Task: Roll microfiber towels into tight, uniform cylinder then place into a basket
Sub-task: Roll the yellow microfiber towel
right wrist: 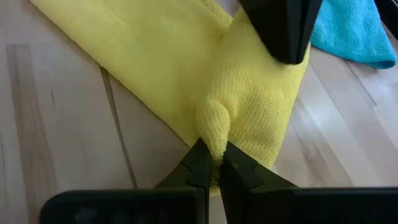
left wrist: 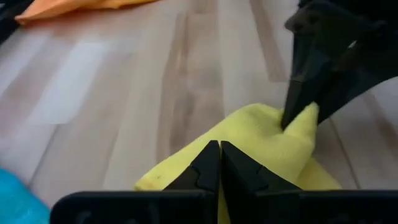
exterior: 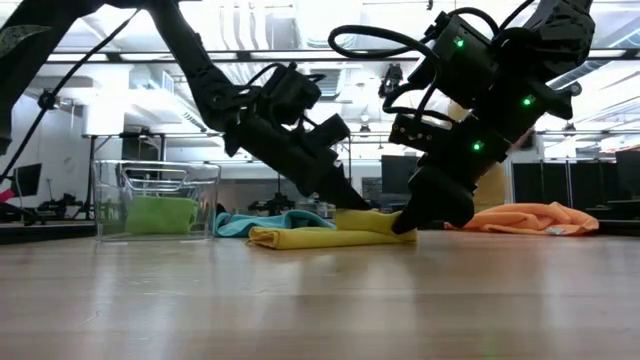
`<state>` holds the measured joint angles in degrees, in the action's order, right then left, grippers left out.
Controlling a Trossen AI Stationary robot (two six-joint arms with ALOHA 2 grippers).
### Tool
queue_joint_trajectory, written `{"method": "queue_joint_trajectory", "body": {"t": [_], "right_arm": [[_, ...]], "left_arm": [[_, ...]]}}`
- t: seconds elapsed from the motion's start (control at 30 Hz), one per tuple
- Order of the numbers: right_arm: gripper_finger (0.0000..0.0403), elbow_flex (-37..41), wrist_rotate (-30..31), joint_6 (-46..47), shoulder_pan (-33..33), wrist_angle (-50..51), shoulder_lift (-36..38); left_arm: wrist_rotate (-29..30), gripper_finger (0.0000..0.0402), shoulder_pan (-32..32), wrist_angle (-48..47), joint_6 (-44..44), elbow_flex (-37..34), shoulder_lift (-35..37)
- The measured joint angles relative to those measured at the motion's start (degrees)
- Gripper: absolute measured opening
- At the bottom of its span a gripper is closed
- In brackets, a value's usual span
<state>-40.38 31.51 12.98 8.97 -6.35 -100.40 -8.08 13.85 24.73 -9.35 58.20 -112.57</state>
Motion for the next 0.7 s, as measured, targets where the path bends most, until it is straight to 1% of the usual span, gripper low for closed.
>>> {"method": "queue_joint_trajectory", "body": {"t": [0.17,0.3,0.47,0.57,0.7], "right_arm": [[0.0013,0.00,0.00,0.13,-0.25,-0.04,0.00],[0.0013,0.01,-0.04,2.68,-0.43,-0.52,0.00],[0.0013,-0.03,-0.09,6.53,-0.52,-3.53,0.00],[0.0013,-0.86,-0.22,6.96,-0.52,-4.45,0.08],[0.0013,-2.14,-0.20,7.38,-1.11,-4.46,0.15]], "left_arm": [[3.88,0.0000,-0.24,-0.25,-0.46,-0.55,0.66],[8.19,0.0000,-0.22,-1.25,-3.27,-0.55,0.12],[9.17,0.0000,-0.02,-1.38,-3.50,-0.62,-1.07],[10.79,0.0000,-0.05,-1.13,-4.07,-0.62,-1.07],[15.78,0.0000,-0.07,-1.48,-6.93,-0.66,0.15]]}}
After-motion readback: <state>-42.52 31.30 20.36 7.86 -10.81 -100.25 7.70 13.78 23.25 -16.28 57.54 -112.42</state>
